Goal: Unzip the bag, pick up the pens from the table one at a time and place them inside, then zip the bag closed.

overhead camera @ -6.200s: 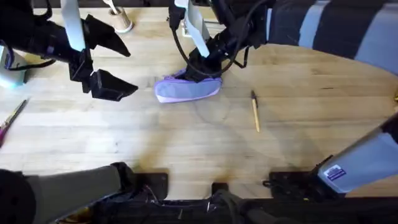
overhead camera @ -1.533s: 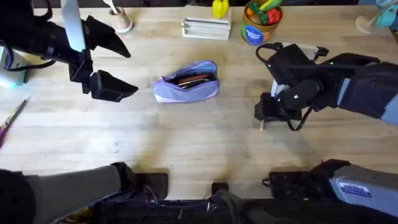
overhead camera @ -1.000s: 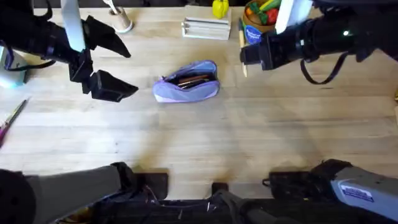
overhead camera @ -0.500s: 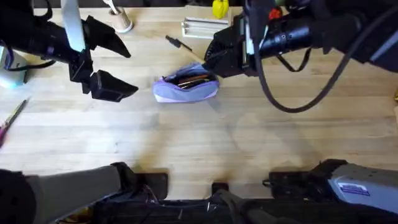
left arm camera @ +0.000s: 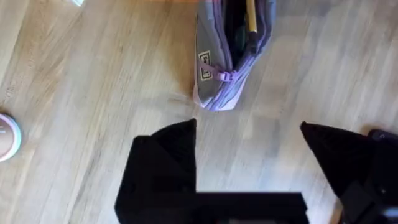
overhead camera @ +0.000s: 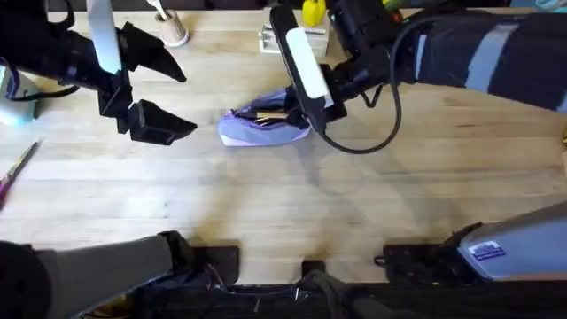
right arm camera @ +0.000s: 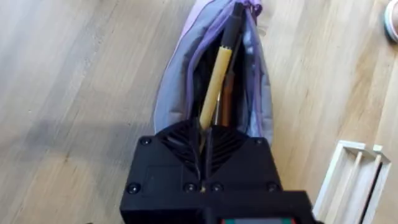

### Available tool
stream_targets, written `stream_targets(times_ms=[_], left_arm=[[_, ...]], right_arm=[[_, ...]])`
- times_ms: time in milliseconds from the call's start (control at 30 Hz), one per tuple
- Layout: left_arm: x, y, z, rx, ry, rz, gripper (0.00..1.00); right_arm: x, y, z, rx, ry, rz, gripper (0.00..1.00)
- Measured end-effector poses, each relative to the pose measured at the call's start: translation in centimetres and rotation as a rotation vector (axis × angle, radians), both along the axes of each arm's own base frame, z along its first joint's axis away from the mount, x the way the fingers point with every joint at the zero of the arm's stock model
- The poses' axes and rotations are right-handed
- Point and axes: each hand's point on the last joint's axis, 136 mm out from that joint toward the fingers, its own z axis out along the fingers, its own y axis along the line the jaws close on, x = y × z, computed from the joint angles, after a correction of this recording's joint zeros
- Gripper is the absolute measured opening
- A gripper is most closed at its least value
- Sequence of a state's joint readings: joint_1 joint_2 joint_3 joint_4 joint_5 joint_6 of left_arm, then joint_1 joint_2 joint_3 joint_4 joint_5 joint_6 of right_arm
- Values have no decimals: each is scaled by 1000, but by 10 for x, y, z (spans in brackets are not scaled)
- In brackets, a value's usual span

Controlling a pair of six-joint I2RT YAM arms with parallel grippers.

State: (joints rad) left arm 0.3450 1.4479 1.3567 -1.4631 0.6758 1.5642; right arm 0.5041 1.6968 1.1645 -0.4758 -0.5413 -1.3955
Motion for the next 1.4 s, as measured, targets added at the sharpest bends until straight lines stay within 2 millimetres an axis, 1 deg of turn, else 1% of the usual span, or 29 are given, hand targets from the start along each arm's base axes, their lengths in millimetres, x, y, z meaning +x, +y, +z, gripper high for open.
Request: stream_targets(times_ms=[67, 100, 300, 467, 567, 667, 800, 1033, 1067, 1100, 1200, 1267, 1300, 1333, 1400], left_arm=[[0, 0, 0, 0, 0, 0, 993], [0, 0, 0, 0, 0, 0, 993], [-1, 0, 0, -2, 4, 0, 993], [-1, 0, 0, -1, 4, 0, 994], [-1, 0, 0, -1, 4, 0, 993], [-1, 0, 0, -1, 4, 0, 993], [-1, 0, 0, -1, 4, 0, 993], [-1, 0, 0, -1, 4, 0, 994], [-1, 0, 0, -1, 4, 0, 994], [-1, 0, 0, -1, 4, 0, 994], [-1, 0, 0, -1, 4, 0, 993], [-1, 0, 0, -1, 4, 0, 993], [-1, 0, 0, -1, 4, 0, 993], [-1, 0, 0, -1, 4, 0, 993], [-1, 0, 0, -1, 4, 0, 993]], right_arm=[[3, 2, -5, -3, -13, 13, 31], [5, 3, -11, -7, -16, 24, 32], [5, 4, -21, -16, -1, 27, 33], [9, 6, -24, -14, 1, 21, 33], [15, 10, -27, -2, 9, -9, 33], [17, 11, -30, 4, 44, -50, 33], [18, 11, -30, 9, 73, -86, 33], [22, 17, -29, 20, 63, -99, 33], [21, 18, -30, 18, 62, -98, 56], [20, 21, -30, 16, 61, -97, 176], [13, 30, -32, 7, 52, -71, 595], [11, 35, -32, 0, 40, -63, 898], [11, 36, -32, 2, 34, -61, 970], [11, 36, -32, 2, 34, -61, 990], [11, 36, -32, 1, 34, -61, 996]])
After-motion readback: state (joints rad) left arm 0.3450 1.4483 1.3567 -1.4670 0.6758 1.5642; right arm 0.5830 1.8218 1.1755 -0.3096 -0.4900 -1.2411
